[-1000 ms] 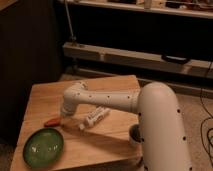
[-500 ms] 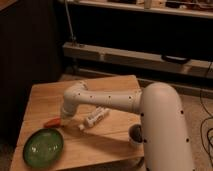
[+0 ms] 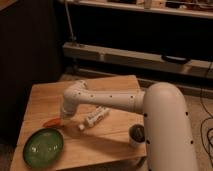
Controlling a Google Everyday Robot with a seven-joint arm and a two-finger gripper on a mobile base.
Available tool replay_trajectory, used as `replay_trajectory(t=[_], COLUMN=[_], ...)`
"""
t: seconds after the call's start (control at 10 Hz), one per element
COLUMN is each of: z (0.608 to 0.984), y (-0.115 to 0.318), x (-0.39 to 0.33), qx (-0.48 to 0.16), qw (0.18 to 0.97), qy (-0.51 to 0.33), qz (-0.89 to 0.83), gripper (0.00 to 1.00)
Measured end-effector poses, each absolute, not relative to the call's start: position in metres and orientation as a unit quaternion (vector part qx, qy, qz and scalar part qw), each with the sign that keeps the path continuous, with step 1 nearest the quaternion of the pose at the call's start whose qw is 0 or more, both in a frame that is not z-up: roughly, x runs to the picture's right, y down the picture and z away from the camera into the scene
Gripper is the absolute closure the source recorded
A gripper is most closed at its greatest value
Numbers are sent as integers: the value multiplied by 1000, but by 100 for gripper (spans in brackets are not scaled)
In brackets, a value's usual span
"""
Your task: Place the pepper in the ceramic bowl
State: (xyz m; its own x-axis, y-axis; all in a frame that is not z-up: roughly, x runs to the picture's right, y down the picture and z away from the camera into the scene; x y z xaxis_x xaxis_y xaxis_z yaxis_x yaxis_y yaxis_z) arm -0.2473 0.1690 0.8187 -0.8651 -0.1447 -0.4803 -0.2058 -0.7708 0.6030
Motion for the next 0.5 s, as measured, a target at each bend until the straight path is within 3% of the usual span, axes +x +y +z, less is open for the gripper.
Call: replay_trajectory(t=[0.1, 0.3, 0.5], z=[817, 810, 799], y=[169, 168, 167], x=[-247, -246, -243], qx=[-260, -261, -263], qw=[17, 19, 22], qy=[338, 339, 339], qz=[904, 904, 903], gripper=[98, 78, 66])
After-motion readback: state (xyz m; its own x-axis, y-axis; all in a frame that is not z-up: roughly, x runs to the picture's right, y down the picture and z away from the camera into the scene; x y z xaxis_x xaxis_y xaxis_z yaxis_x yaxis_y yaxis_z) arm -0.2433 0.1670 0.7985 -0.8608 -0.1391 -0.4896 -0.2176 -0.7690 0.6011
